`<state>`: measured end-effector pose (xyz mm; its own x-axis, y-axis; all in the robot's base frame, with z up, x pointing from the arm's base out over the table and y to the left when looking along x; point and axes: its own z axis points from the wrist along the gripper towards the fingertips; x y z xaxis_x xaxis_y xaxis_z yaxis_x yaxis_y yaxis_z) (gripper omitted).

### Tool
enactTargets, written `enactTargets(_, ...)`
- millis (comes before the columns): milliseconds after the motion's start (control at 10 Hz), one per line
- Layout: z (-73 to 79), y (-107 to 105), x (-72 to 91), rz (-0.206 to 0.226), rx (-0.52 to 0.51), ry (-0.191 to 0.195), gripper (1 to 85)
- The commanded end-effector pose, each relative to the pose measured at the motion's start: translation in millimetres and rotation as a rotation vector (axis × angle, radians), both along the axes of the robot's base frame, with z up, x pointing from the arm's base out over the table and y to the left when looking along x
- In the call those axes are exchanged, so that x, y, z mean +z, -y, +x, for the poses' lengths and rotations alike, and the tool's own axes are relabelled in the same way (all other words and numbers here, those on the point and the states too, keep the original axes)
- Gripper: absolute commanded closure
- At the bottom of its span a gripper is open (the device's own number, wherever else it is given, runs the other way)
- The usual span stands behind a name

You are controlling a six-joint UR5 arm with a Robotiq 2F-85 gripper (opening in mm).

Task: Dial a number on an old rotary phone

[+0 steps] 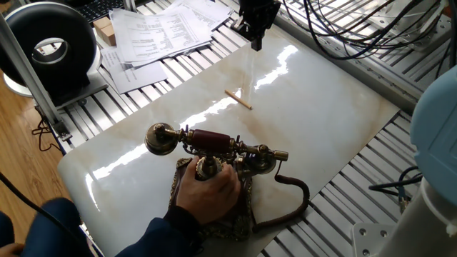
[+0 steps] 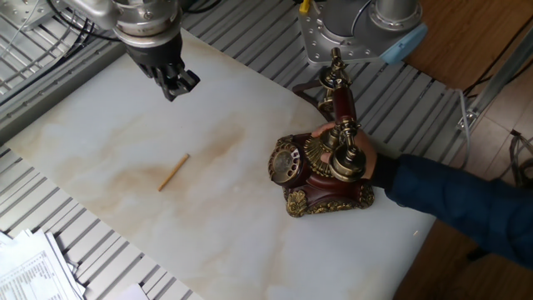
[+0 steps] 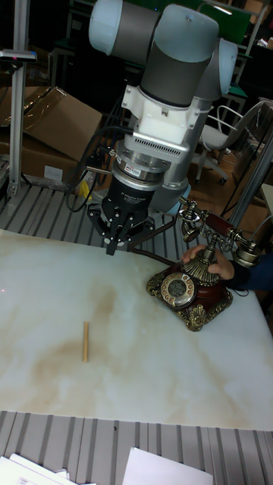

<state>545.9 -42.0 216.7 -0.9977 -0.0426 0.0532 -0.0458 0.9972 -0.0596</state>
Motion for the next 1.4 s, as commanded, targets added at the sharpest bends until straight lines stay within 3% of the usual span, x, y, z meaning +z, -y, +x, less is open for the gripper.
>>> enactTargets(0,-1.6,-10.8,0.8,0.043,0.006,-0.006,84.3)
enactTargets(200,-7.9,-21.5,1.3,0.085,0.004,-0.03,84.3)
enactTargets(300,-10.3,-32.6,1.9,0.126,-0.015,-0.039,81.7)
enactTargets(400,-11.9,-41.3,2.8,0.161,-0.004,-0.045,65.0)
enactTargets(500,-8.0,-41.2,-1.3,0.182,0.017,-0.04,54.3)
enactTargets(900,20.6,-21.7,-30.5,0.117,-0.024,-0.028,60.0)
enactTargets(1100,33.9,-17.7,-48.8,0.128,-0.02,-0.016,60.0)
enactTargets(1300,36.4,-8.2,-67.4,0.12,0.008,-0.026,59.3)
